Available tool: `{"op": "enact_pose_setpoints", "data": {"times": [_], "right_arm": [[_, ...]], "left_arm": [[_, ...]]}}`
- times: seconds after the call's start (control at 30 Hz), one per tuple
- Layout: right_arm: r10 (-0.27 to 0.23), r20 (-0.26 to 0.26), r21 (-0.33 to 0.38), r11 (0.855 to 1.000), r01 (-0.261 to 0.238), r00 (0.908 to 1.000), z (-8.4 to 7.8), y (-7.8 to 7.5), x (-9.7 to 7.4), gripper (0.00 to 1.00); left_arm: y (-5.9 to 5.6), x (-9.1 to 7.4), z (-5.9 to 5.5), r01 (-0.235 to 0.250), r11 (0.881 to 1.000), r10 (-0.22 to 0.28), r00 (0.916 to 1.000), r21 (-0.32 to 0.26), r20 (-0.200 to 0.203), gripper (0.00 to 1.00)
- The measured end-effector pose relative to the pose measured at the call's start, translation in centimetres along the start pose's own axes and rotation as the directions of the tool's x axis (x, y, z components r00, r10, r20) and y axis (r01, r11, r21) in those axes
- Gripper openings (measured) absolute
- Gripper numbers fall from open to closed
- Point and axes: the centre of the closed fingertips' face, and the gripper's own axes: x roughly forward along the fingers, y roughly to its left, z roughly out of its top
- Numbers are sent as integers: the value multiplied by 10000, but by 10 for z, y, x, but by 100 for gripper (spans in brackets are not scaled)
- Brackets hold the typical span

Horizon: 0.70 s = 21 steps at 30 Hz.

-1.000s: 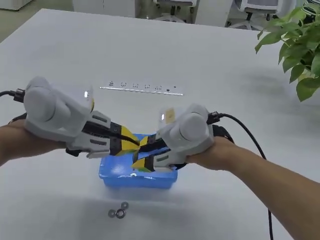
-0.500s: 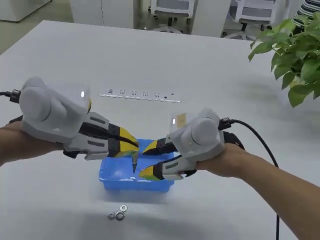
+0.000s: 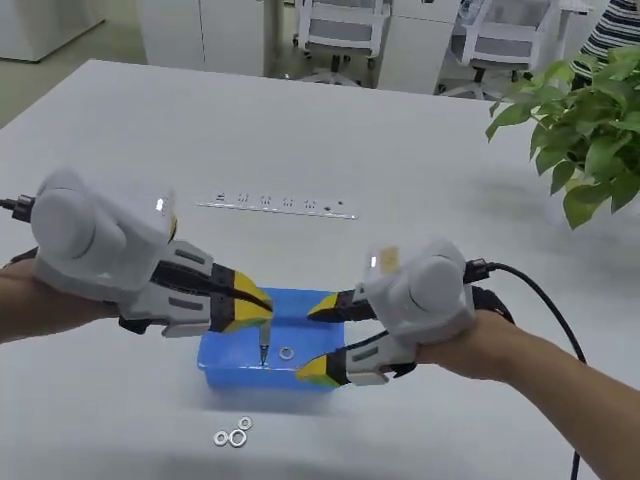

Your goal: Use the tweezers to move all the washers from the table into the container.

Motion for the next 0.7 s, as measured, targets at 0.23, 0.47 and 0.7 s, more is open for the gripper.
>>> {"op": "enact_pose_setpoints", "data": {"times": [0.23, 0.47, 0.7], "right_arm": [[-132, -9, 128, 9998, 132, 9999, -4, 5, -5, 50], [-197, 16, 294, 9994, 197, 9998, -9, 10, -9, 55], [-349, 79, 494, 9982, 345, 9994, -15, 13, -14, 60]], "left_arm": [[-9, 0, -4, 27, 10000, -26, 9999, 81, -107, 6], [-18, 3, -9, 102, 9999, -102, 9999, -6, -85, 6], [-24, 6, -17, 156, 9999, -157, 9997, -59, -186, 6]]}}
